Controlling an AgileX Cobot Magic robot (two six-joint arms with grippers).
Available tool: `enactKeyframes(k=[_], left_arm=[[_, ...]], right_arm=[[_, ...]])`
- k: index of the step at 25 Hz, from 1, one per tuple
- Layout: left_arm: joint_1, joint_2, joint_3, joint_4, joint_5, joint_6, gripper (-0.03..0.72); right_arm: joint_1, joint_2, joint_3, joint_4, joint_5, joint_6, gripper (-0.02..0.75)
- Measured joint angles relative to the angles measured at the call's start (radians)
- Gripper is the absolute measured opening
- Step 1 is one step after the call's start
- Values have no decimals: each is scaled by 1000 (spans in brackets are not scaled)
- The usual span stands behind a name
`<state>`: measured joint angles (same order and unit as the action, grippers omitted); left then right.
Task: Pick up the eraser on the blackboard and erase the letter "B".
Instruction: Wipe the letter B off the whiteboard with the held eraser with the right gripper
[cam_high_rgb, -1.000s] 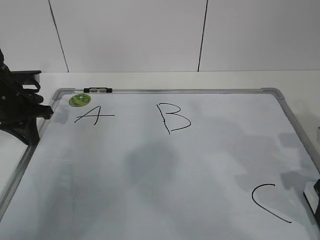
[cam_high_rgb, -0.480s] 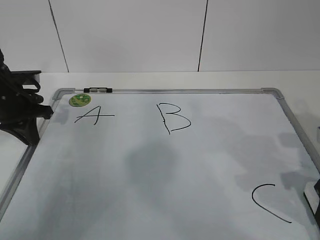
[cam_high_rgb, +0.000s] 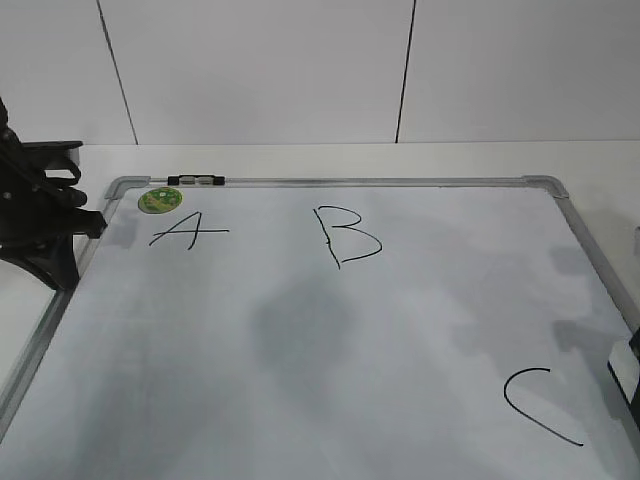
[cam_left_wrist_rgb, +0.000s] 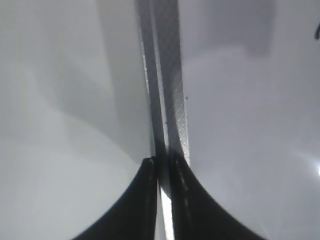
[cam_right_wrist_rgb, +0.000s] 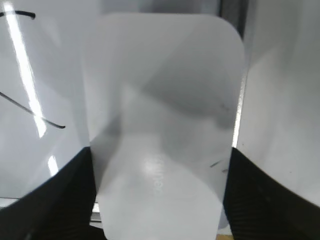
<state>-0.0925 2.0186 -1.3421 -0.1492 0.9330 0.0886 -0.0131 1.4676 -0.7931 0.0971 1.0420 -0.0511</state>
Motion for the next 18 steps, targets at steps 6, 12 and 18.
enactKeyframes(k=[6, 12, 18], left_arm=[[0, 0, 0, 0, 2, 0, 28], [0, 0, 0, 0, 2, 0, 28], [0, 0, 0, 0, 2, 0, 28]], right_arm=[[0, 0, -60, 5, 82, 0, 556], [0, 0, -175, 20, 132, 0, 556], [0, 10, -305, 42, 164, 7, 556]])
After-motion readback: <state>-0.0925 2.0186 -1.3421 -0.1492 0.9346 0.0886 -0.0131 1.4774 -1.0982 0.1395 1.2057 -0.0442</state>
